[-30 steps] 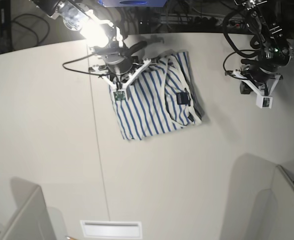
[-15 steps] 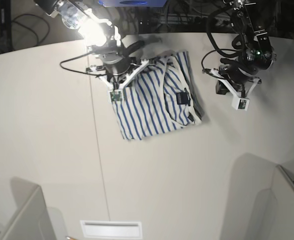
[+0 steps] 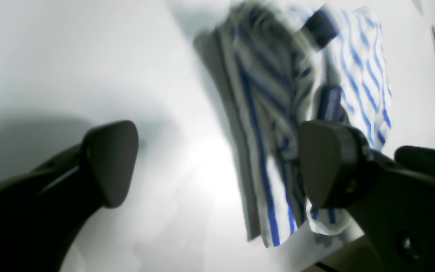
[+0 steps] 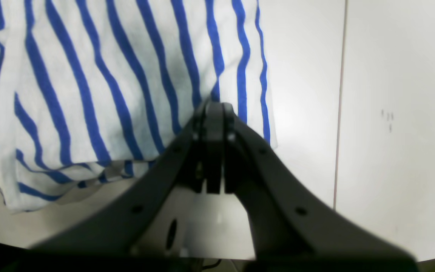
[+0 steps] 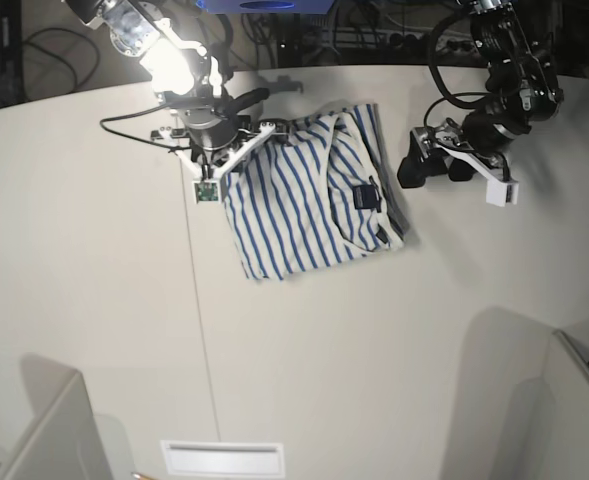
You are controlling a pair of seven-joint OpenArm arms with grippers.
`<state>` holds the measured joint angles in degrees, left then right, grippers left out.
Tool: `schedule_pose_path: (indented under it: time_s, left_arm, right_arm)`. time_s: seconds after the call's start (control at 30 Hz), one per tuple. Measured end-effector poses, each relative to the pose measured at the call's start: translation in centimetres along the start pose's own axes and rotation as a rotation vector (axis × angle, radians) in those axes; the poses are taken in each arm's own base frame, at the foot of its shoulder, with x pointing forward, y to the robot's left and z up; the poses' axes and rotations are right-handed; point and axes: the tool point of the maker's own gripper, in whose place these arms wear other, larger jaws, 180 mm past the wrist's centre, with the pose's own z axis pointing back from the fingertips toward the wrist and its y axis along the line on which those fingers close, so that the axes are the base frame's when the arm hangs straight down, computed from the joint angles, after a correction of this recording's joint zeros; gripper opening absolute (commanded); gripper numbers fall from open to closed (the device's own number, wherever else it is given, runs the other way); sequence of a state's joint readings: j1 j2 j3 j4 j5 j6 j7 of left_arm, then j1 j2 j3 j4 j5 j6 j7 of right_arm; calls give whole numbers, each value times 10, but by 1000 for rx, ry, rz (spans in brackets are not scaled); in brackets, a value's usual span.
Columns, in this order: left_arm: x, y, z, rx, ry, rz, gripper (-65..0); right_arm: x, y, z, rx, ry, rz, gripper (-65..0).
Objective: Fold the T-shirt properly
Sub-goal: 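Lower the left gripper to the bundle's edge beside the dark label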
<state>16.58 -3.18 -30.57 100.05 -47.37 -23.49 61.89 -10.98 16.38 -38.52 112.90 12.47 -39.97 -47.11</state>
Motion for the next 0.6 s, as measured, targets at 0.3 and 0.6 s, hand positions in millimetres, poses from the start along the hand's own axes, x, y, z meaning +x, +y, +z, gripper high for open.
schedule_pose_path:
  time_s: [0.3, 0.6]
  left_arm:
    - [-17, -20, -27, -116, 52, 66, 0]
    - [-27, -42, -43, -180, 89, 69, 0]
  right_arm:
    - [-4, 0, 0, 0, 11, -3, -650]
    - [-9, -1, 1, -3, 19, -2, -650]
